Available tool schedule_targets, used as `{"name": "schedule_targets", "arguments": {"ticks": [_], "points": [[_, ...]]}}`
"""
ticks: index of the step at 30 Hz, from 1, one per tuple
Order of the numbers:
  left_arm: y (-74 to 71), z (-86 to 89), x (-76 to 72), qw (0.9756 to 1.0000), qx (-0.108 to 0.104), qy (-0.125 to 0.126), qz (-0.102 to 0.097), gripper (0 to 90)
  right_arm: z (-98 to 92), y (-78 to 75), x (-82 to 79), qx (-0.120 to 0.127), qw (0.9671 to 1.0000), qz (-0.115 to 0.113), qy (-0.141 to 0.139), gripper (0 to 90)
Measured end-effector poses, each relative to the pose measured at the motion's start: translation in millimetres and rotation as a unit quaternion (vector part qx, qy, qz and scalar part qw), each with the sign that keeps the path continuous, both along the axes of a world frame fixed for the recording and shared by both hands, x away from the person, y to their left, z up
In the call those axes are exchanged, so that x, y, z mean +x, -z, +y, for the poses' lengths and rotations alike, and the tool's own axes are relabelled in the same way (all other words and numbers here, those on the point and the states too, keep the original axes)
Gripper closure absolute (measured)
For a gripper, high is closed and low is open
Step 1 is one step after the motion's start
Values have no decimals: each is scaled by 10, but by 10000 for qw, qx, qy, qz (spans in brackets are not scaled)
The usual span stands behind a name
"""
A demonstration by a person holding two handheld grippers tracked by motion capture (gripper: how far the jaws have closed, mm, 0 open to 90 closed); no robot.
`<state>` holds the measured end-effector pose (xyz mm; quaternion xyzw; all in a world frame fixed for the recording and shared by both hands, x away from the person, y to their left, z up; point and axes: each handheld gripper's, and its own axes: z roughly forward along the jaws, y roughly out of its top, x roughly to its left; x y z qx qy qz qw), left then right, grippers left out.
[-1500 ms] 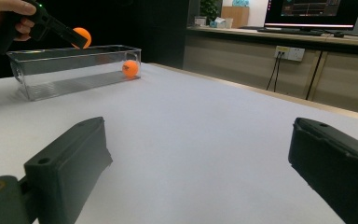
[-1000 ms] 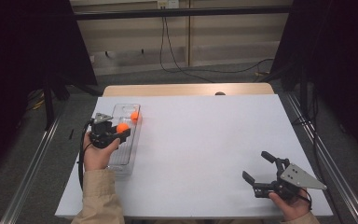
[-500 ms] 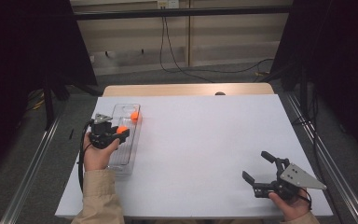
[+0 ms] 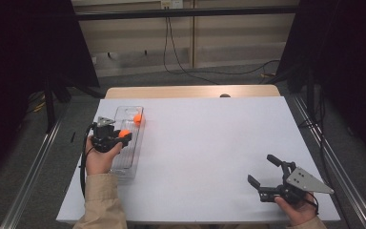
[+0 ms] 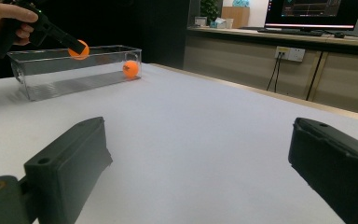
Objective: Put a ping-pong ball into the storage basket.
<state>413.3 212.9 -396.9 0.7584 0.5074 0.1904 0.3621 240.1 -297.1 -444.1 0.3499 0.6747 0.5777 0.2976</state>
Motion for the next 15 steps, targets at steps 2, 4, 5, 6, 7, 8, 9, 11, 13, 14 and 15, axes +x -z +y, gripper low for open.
{"name": "schedule_targets", "arguments": {"ticks": [2, 4, 5, 6, 7, 8, 9, 11, 13, 14, 15], "points": [[2, 3, 0, 10000, -12, -14, -2, 503, -2, -1, 0, 4, 10000, -1, 3, 40], [5, 7, -2, 10000, -7, -20, 2, 503, -2, -1, 4, 9, 10000, -14, 11, 40], [6, 8, -3, 10000, -10, -25, 6, 504, 1, 0, 6, 6, 10000, -14, 9, 40], [8, 9, -4, 10000, 0, -42, 9, 503, 3, 1, 6, 0, 10000, -1, -6, 40], [9, 10, -4, 10000, 15, -44, 11, 504, 6, 1, 6, 0, 10000, -2, -7, 40], [11, 10, -3, 10000, 7, -52, 8, 504, 7, 1, 5, -1, 10000, -4, -12, 40], [11, 12, -2, 10000, 17, -47, 2, 503, 7, 1, 4, 0, 10000, -4, -15, 40], [10, 6, -5, 10000, 35, -60, 0, 504, 0, -1, 4, 0, 10000, -9, -10, 40], [12, 4, -4, 10000, 39, -70, 6, 503, -3, -1, 5, 10, 10000, -10, 7, 40], [14, 3, -3, 10000, 55, -57, 11, 503, -1, -1, 5, 12, 10000, -14, 7, 40], [14, 1, -2, 10000, 67, -45, 12, 503, 0, -1, 4, 3, 10000, -8, -4, 40]]}}
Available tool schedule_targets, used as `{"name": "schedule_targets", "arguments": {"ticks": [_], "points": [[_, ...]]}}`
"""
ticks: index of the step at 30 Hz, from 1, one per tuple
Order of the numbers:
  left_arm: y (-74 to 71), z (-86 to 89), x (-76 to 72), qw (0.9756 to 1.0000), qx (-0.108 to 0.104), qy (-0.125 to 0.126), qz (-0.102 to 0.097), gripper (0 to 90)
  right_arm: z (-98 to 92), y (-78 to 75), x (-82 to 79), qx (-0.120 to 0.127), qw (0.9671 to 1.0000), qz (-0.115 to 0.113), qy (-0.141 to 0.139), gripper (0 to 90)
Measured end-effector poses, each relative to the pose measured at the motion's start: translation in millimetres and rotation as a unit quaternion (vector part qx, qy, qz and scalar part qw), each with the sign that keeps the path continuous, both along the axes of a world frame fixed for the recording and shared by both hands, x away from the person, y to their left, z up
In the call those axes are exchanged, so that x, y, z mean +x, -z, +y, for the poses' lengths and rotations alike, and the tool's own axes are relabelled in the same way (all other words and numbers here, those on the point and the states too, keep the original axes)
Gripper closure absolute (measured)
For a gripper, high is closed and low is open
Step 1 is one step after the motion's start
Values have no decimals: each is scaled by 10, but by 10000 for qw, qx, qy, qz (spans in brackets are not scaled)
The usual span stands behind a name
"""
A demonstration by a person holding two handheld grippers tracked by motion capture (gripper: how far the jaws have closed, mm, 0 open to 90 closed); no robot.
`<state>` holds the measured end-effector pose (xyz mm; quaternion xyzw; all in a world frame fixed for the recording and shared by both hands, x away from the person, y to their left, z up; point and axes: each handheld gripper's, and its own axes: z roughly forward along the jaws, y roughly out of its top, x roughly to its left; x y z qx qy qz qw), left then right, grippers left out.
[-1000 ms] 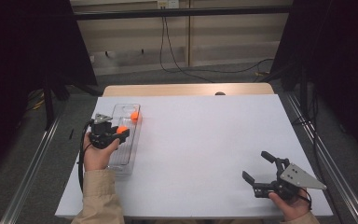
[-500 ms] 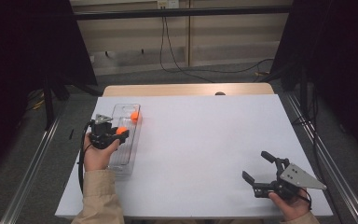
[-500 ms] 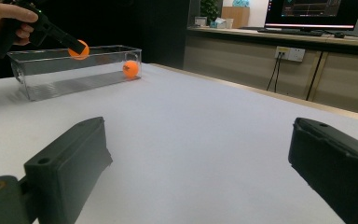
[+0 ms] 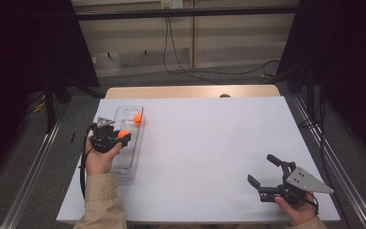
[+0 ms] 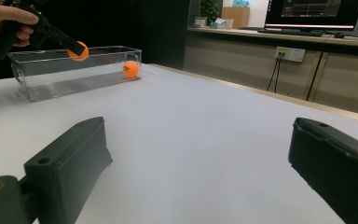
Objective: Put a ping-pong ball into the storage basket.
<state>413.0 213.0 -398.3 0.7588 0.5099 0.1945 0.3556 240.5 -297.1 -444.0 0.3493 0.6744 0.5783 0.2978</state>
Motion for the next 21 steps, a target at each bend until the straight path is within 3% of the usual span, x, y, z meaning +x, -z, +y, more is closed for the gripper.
{"name": "schedule_targets", "arguments": {"ticks": [6, 21], "points": [[-4, 1, -2, 10000, -16, -9, -33, 500, -1, -1, -2, -1, 10000, -6, 3, 40], [-31, -17, -16, 9998, -25, -123, -148, 334, -3, -2, -7, 0, 10000, 2, -7, 41]]}}
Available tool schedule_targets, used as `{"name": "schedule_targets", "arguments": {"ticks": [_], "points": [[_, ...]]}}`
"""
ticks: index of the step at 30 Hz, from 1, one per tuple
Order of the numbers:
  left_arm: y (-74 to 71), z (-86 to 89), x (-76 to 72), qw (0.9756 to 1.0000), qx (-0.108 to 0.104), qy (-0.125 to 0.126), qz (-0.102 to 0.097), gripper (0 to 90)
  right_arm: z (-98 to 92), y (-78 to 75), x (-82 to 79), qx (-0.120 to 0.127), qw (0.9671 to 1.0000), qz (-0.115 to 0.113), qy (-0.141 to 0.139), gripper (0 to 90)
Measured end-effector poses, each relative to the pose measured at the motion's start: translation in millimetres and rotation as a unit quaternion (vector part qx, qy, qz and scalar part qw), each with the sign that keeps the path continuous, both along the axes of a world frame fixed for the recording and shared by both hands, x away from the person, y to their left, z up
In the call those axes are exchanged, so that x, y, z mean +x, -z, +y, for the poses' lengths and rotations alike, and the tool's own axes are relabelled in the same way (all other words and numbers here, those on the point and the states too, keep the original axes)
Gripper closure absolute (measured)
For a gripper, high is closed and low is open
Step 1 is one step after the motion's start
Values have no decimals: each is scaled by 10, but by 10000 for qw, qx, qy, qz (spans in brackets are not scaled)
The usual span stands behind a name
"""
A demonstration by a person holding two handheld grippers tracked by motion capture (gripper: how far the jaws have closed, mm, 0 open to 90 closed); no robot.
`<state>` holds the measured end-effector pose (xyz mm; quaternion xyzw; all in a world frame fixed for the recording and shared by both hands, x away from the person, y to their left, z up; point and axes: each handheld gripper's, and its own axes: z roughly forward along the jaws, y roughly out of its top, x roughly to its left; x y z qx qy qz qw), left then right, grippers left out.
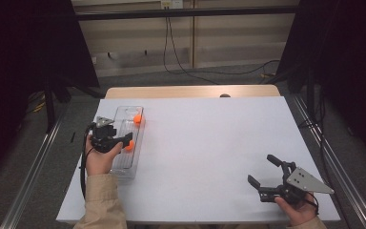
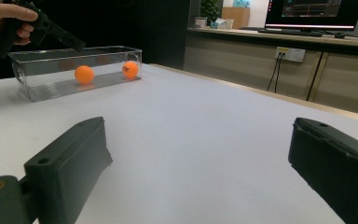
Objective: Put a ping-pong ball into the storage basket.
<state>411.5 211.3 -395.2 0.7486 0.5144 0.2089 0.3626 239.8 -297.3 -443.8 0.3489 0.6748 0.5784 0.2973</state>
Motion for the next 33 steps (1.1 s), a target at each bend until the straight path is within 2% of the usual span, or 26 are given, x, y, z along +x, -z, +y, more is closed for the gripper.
{"name": "schedule_targets", "arguments": {"ticks": [5, 9, 15, 33], "points": [[-7, -14, -3, 10000, -33, -10, -32, 293, -6, -1, -5, 1, 10000, 8, 6, 40], [-10, -25, -5, 10000, -62, -38, -43, 227, -6, 0, -5, -1, 10000, 10, 9, 40], [-36, -30, -34, 9998, -108, 14, -164, 178, 4, 1, 1, 3, 10000, 12, 11, 40], [-27, -94, -112, 9992, -91, 170, -341, 131, -2, 1, -5, 3, 10000, 12, 10, 40]]}}
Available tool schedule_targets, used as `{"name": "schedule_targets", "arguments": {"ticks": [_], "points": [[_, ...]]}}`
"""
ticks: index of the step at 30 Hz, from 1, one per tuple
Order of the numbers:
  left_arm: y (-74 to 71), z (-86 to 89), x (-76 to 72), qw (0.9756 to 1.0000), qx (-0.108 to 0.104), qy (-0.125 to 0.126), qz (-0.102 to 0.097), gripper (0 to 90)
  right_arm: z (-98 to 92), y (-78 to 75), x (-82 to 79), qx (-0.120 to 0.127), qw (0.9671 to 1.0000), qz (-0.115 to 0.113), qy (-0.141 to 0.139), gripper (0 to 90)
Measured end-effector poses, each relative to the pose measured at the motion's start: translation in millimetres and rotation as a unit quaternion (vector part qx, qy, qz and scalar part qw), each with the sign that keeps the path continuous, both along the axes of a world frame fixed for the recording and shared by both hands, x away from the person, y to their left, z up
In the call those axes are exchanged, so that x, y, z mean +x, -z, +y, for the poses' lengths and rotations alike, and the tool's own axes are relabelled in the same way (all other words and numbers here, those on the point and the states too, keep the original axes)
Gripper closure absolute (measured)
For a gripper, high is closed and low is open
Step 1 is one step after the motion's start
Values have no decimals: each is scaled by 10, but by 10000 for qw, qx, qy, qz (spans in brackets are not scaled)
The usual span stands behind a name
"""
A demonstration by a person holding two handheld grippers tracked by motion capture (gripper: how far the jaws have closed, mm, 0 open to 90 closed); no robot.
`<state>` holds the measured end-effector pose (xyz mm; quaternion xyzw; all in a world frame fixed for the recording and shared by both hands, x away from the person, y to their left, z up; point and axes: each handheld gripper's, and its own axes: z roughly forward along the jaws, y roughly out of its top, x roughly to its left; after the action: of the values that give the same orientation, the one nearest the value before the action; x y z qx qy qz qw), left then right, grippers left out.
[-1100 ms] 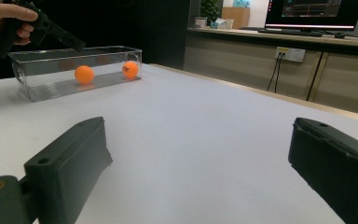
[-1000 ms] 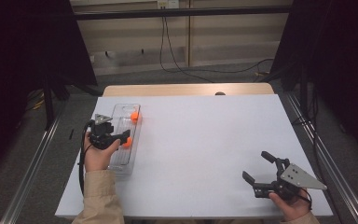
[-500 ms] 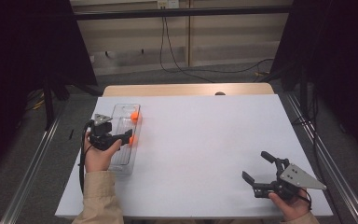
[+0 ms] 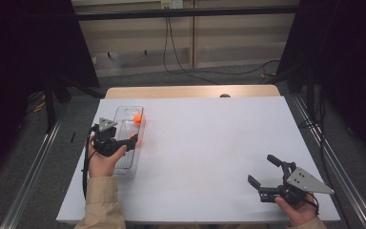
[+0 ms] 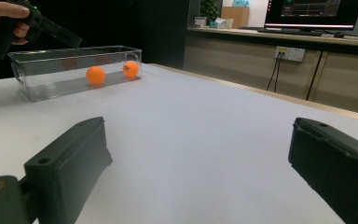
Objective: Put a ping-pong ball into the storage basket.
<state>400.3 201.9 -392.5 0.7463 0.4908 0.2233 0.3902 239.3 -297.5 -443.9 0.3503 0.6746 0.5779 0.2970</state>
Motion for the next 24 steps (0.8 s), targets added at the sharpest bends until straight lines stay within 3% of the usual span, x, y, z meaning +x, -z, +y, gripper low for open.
{"name": "schedule_targets", "arguments": {"ticks": [7, 24], "points": [[-19, -17, -58, 9998, -85, 59, -166, 113, -2, -2, -2, 6, 10000, 0, -9, 41], [-10, 60, -179, 9993, -255, -22, -281, 65, 0, -3, -3, 5, 10000, -7, -7, 41]]}}
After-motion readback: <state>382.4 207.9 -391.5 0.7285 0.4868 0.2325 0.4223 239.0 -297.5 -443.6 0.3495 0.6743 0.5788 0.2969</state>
